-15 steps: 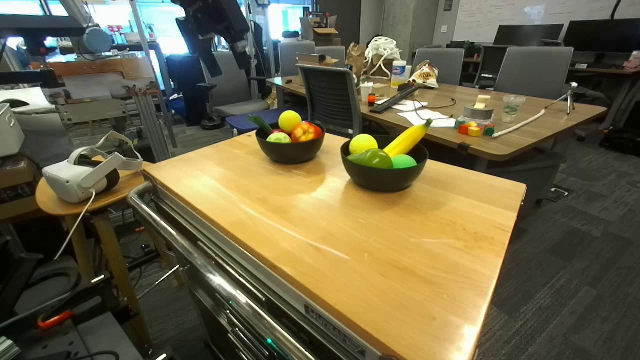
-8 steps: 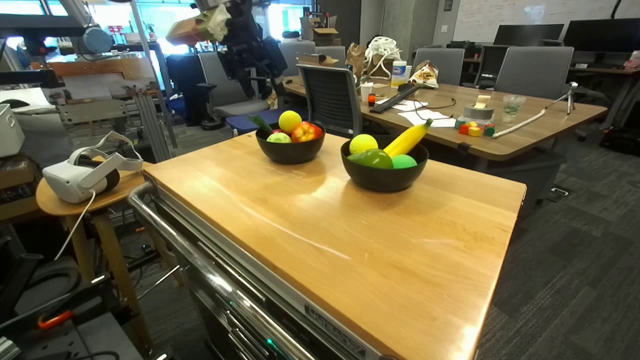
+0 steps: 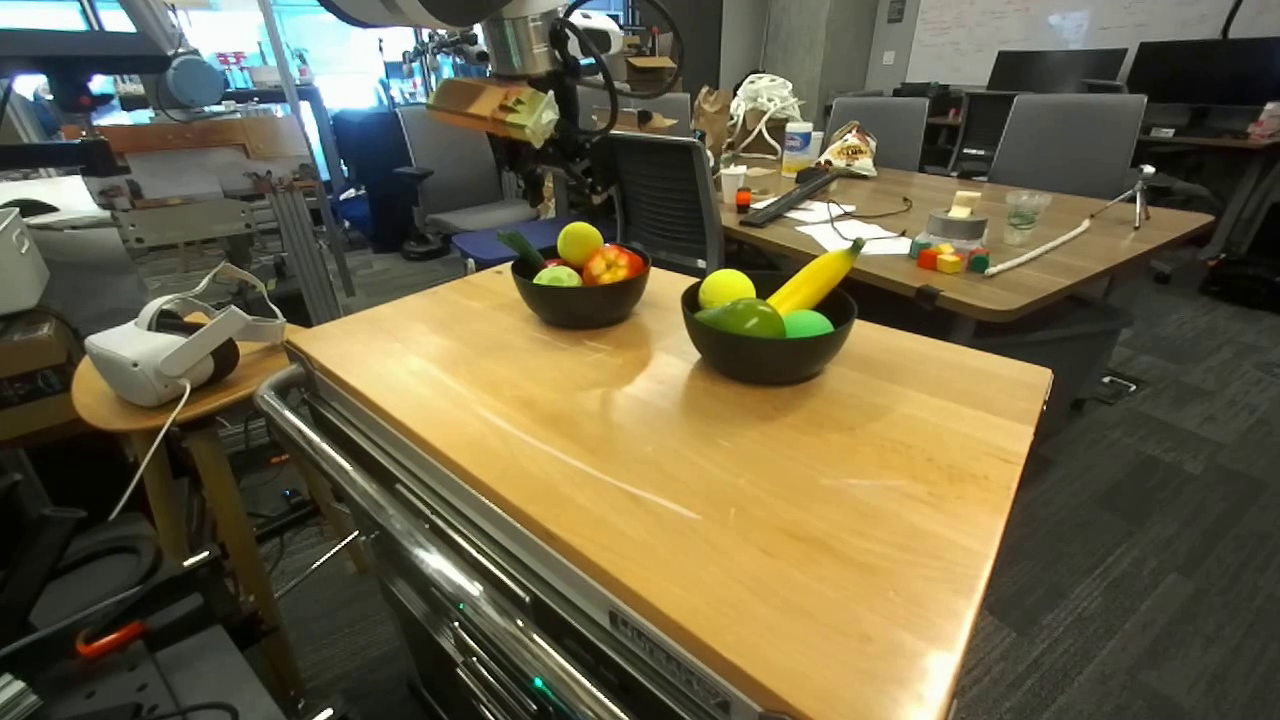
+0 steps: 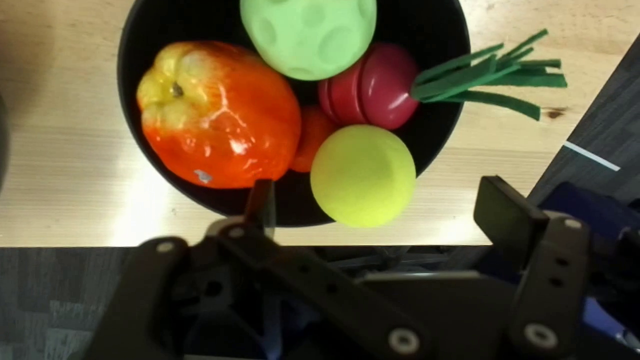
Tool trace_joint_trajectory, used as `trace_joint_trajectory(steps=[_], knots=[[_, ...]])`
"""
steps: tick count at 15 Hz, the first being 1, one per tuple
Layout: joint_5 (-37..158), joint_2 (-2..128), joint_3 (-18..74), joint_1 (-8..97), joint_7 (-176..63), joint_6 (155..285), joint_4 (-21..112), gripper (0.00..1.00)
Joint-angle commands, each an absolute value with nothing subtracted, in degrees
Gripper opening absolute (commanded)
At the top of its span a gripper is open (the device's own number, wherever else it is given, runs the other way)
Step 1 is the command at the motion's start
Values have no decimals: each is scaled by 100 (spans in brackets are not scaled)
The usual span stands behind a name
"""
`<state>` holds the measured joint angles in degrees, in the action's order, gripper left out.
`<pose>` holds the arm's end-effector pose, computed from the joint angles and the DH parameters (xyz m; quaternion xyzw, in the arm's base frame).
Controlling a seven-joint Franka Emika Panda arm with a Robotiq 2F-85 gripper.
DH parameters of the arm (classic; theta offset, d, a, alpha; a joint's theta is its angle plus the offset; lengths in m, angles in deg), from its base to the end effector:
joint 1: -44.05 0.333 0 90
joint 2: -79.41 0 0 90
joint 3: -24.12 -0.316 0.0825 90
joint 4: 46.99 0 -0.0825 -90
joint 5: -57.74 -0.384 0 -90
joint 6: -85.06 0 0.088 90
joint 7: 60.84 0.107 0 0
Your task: Take one fruit from the left bowl and put it on the table then remove all the fruits from the right and left bowl and put them on the table respectively
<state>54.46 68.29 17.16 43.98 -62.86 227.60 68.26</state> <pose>0.6102 0.0708 0.3884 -0.9880 -0.0541 -0.1396 0.0378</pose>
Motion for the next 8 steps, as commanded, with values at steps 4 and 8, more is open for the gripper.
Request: trace_joint_trajectory(steps=[4, 8], knots=[[5424, 6712, 1796, 4580, -6265, 22754, 6823, 100], [5530, 6543, 1811, 4705, -6170, 22778, 6720, 100]])
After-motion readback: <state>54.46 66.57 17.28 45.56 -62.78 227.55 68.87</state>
